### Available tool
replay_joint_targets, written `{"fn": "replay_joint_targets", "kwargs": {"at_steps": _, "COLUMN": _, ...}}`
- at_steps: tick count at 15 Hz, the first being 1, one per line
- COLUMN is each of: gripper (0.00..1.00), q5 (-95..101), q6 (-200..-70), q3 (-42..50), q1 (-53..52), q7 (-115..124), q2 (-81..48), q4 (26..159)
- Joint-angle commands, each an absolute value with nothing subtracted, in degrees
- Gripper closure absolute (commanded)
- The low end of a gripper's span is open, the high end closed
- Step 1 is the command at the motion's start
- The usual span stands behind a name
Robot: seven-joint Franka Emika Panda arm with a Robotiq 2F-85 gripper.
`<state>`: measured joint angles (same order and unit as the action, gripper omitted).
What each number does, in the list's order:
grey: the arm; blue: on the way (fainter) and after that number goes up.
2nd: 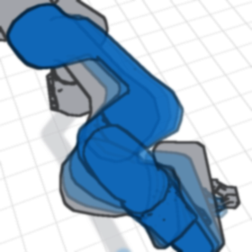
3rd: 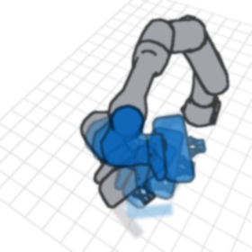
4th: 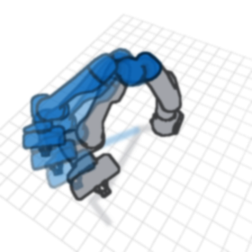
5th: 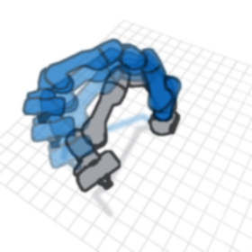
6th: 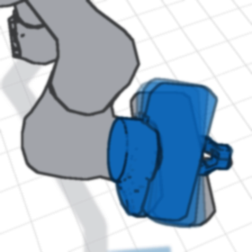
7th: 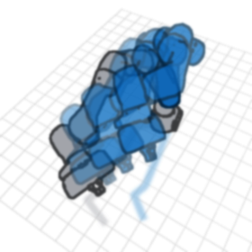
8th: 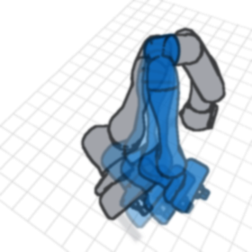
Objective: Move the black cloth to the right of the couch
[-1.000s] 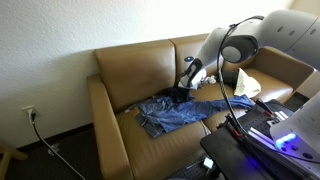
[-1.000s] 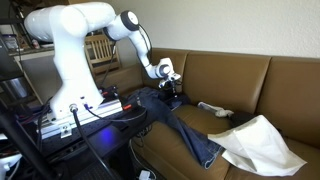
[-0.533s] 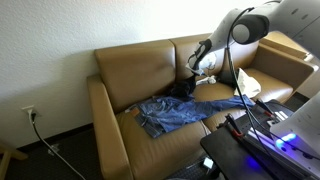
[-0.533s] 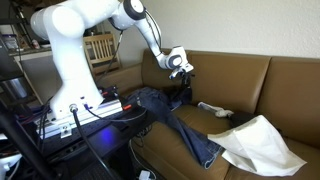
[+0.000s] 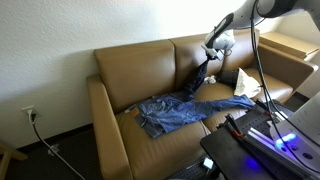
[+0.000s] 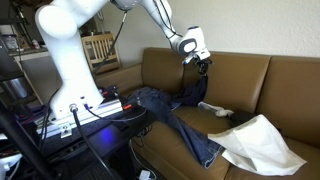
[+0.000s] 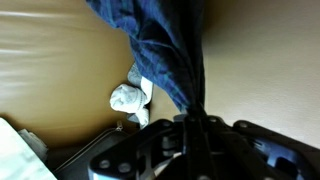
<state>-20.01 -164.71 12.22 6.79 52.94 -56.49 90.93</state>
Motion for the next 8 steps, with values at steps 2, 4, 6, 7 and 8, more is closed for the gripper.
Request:
{"fn": "replay_joint_targets", "kwargs": {"at_steps": 2, "gripper": 1.00, "q5": -20.1, "q6": -164.1, "q3": 14.3, "q1": 5.2, "q7": 55.6, "q2": -58.4, "q4": 89.5}}
{"fn": "replay_joint_targets", "kwargs": {"at_steps": 4, "gripper": 1.00, "q5": -21.9, "q6": -162.3, "q3": 16.6, "q1": 5.0, "q7": 62.5, "q2": -60.0, "q4": 86.8}}
{"fn": "replay_joint_targets", "kwargs": {"at_steps": 6, "gripper": 1.00, "q5": -21.8, "q6": -161.2, "q3": 17.8, "q1": 8.2, "q7": 66.8, "q2": -62.2, "q4": 81.0}}
{"fn": "replay_joint_targets", "kwargs": {"at_steps": 7, "gripper": 1.00, "q5": -21.5, "q6": -160.1, "q3": 19.0, "q1": 9.3, "q7": 69.5, "q2": -63.6, "q4": 77.5}}
{"fn": "replay_joint_targets", "kwargs": {"at_steps": 8, "gripper": 1.00, "q5": -21.2, "q6": -159.0, "q3": 20.1, "q1": 10.4, "q7": 72.5, "q2": -65.1, "q4": 73.8}}
